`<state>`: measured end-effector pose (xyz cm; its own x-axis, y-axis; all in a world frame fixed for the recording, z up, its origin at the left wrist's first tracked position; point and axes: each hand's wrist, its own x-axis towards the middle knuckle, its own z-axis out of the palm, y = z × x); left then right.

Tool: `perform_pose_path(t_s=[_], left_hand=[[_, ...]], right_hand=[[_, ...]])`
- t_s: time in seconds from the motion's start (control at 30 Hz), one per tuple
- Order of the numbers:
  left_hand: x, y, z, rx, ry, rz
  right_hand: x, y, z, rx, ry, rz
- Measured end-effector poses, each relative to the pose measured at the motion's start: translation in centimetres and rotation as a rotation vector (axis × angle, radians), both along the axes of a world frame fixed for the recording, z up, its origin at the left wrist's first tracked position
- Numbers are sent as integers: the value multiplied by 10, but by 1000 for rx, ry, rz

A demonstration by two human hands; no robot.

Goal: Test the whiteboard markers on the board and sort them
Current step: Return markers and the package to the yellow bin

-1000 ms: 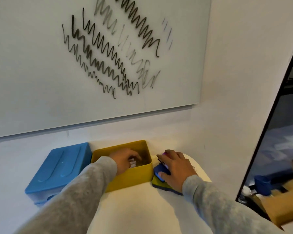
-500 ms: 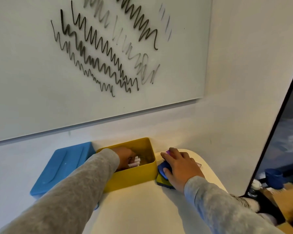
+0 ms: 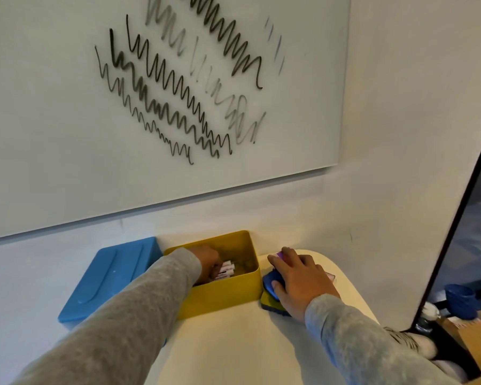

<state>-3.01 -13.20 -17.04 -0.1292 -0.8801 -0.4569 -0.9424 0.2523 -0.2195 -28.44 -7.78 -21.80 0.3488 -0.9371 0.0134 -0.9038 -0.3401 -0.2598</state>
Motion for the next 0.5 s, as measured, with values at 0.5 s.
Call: perform_pose_path(t_s=[0.5], left_hand=[[-18, 0, -21, -134, 61, -338]], right_hand=[[1, 0, 1, 11, 14, -1]])
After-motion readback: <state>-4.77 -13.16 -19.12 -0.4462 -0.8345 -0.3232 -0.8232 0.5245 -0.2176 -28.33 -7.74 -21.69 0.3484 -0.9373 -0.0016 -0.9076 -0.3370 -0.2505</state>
